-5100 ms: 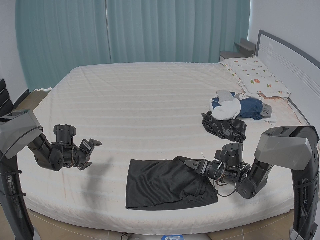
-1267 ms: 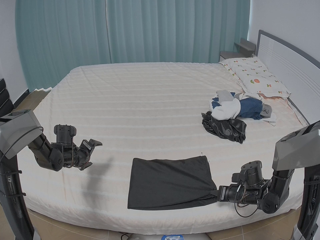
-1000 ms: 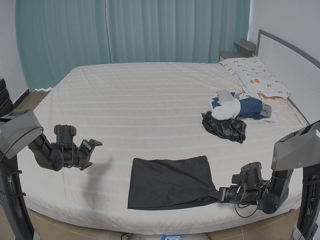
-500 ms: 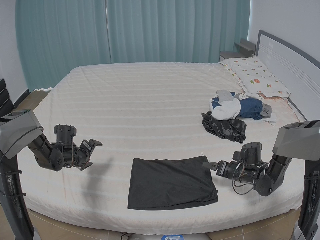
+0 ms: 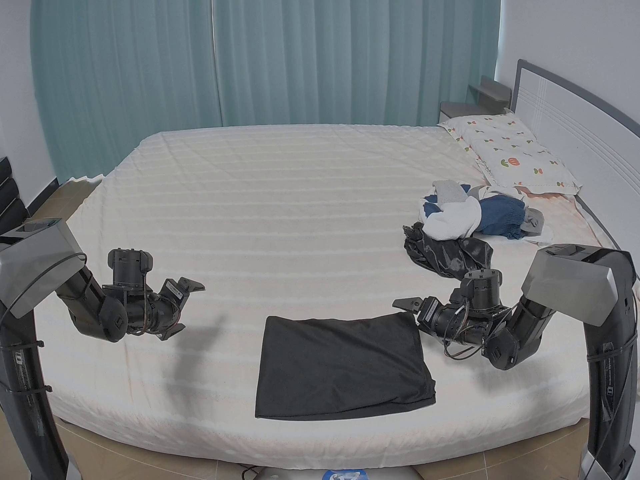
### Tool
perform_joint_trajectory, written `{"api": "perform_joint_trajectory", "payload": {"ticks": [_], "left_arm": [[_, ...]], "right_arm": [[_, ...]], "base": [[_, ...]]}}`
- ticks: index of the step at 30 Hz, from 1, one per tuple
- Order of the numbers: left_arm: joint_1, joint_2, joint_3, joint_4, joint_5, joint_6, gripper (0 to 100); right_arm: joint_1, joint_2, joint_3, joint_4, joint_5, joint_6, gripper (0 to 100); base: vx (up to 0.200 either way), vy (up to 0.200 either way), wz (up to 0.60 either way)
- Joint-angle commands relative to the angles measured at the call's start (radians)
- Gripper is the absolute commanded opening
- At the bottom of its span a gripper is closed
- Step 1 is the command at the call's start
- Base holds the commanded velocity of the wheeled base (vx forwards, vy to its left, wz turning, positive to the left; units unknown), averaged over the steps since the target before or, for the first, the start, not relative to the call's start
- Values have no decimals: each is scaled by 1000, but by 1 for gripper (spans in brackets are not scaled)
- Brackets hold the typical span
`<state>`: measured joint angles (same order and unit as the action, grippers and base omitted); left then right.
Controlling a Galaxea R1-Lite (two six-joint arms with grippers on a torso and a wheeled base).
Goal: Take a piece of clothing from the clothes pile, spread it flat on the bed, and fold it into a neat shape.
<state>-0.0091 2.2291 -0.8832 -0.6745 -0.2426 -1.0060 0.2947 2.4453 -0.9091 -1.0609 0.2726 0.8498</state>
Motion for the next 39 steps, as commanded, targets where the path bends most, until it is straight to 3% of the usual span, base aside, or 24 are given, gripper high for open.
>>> {"api": "perform_joint_trajectory", "payload": {"ticks": [1, 5, 6, 22, 39], "left_arm": [[0, 0, 1, 0, 0, 0, 100], [0, 0, 0, 0, 0, 0, 100], [0, 0, 0, 0, 0, 0, 100], [0, 0, 0, 0, 0, 0, 100], [0, 0, 0, 0, 0, 0, 100]], "right_arm": [[-2, 23, -22, 4, -1, 0, 100], [0, 32, -47, 9, -1, 2, 100], [0, 35, -50, 10, -3, 2, 0], [-22, 27, -59, 18, -61, 0, 0], [-46, 57, -73, 27, -64, -1, 0]], "base": [[0, 0, 0], [0, 0, 0], [0, 0, 0], [0, 0, 0], [0, 0, 0]]}}
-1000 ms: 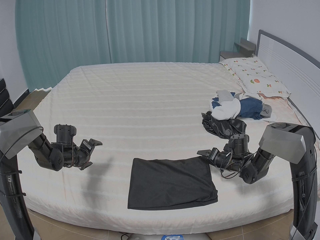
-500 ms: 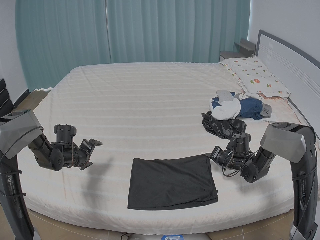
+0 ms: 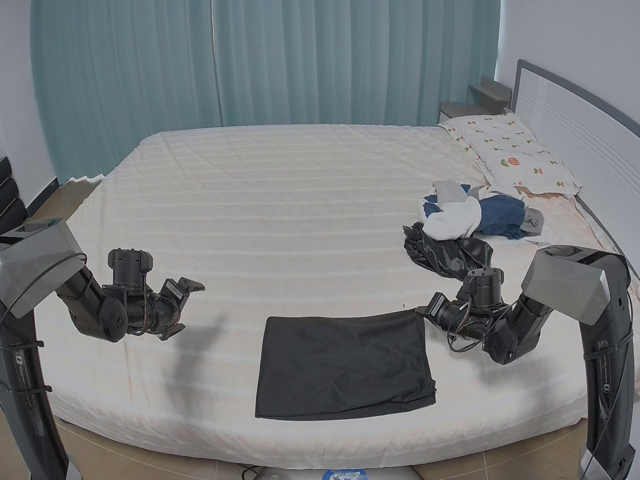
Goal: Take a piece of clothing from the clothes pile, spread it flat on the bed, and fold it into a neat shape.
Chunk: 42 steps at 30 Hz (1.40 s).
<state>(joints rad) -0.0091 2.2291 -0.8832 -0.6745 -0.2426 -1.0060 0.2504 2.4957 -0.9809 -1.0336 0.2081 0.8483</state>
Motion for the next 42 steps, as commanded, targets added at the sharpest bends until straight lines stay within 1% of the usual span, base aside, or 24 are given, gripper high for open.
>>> {"api": "perform_joint_trajectory", "payload": {"ticks": [1, 17, 18, 26, 31, 37, 39, 42], "left_arm": [[0, 0, 0, 0, 0, 0, 100], [0, 0, 0, 0, 0, 0, 100], [0, 0, 0, 0, 0, 0, 100], [0, 0, 1, 0, 0, 0, 100], [0, 0, 3, 0, 0, 1, 100], [-2, 0, 1, 0, 0, 0, 100], [-3, 0, 3, 0, 0, 0, 100], [-3, 0, 6, 0, 2, 0, 100]], "right_arm": [[-2, 6, -1, 0, 1, 0, 0], [-22, 37, -2, 1, 1, -2, 0], [-22, 37, -2, 1, 2, -2, 100], [-23, 32, 13, -17, 4, 12, 100], [-37, 23, 56, -94, 4, 43, 100], [-53, -23, 146, -164, 16, 52, 100], [-54, -55, 191, -201, 28, 69, 100], [-56, -94, 283, -272, 76, 80, 100]], "base": [[0, 0, 0], [0, 0, 0], [0, 0, 0], [0, 0, 0], [0, 0, 0], [0, 0, 0], [-100, 0, 0], [-200, 0, 0]]}}
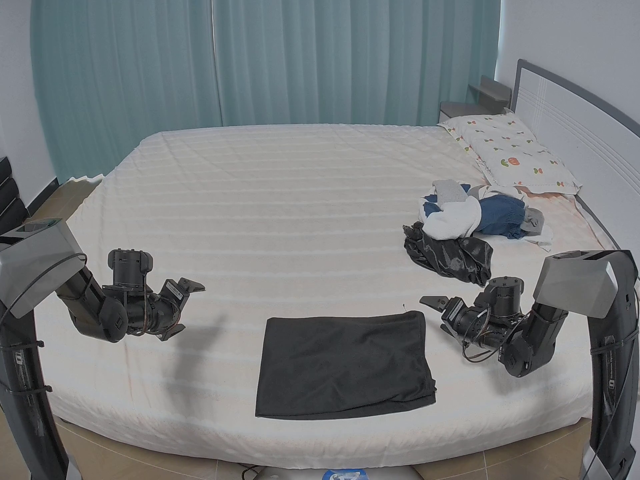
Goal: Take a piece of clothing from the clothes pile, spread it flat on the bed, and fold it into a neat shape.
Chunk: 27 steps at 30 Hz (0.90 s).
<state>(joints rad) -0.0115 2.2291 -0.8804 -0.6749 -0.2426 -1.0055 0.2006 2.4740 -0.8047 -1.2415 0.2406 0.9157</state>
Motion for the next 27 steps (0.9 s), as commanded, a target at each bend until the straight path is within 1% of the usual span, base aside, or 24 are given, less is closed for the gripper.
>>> {"api": "perform_joint_trajectory", "payload": {"ticks": [1, 3, 5, 6, 7, 10, 13, 17, 18, 21, 26, 27], "left_arm": [[-1, 0, 3, 0, 2, -1, 100], [-1, 0, 3, 0, 2, 1, 100], [-1, 0, 3, 0, 2, 1, 100], [-1, 0, 3, 0, 2, 1, 100], [-1, 0, 3, 0, 2, 1, 100], [-1, 0, 3, 0, 2, 1, 100], [1, 0, 3, 0, 2, 1, 100], [-1, 0, 1, 0, 2, 1, 100], [-1, 0, 3, 0, 2, 1, 100], [-1, 0, 1, 0, 2, 1, 100], [1, 0, 1, 0, 2, 1, 100], [1, 0, 1, 0, 2, 1, 100]], "right_arm": [[-4, -78, 124, -76, 52, 11, 100], [3, -95, 185, -121, 89, 5, 100], [6, -98, 222, -139, 112, -26, 100], [6, -98, 228, -142, 118, -37, 100], [10, -93, 248, -154, 137, -81, 100], [29, -83, 283, -185, 167, -130, 100], [65, -60, 283, -211, 164, -143, 100], [94, -52, 283, -211, 164, -158, 100], [108, -43, 289, -211, 164, -178, 100], [112, -23, 292, -213, 161, -218, 100], [109, -23, 309, -213, 160, -244, 100], [108, -26, 315, -213, 158, -250, 0]], "base": [[-200, 0, 0], [-200, 0, 0], [-200, 0, 0], [0, 0, 0], [0, 0, 0], [0, 0, 0], [0, 0, 0], [0, 0, 0], [0, 0, 0], [0, 0, 0], [0, 0, 0], [0, 0, 0]]}}
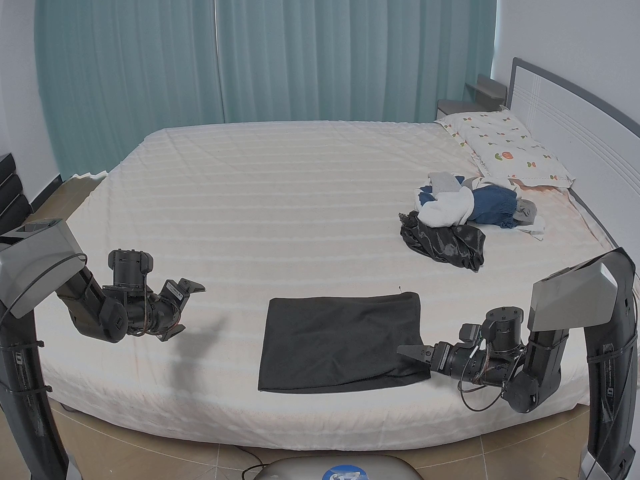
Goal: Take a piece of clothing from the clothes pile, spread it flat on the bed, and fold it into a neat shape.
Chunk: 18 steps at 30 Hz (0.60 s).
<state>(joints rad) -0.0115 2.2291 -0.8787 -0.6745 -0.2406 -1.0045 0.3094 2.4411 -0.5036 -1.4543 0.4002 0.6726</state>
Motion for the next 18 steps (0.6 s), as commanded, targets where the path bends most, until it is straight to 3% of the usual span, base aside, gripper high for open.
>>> {"api": "perform_joint_trajectory", "payload": {"ticks": [1, 6, 18], "left_arm": [[1, 0, 0, 0, 0, 0, 100], [1, 0, 0, 0, 0, 0, 100], [1, 0, 0, 0, 0, 0, 100]], "right_arm": [[-3, 4, 23, 0, -1, -18, 0], [-15, 7, 53, 0, -1, -79, 0], [-36, -5, 79, 11, -6, -99, 0]], "base": [[0, 0, 0], [0, 0, 0], [0, 0, 0]]}}
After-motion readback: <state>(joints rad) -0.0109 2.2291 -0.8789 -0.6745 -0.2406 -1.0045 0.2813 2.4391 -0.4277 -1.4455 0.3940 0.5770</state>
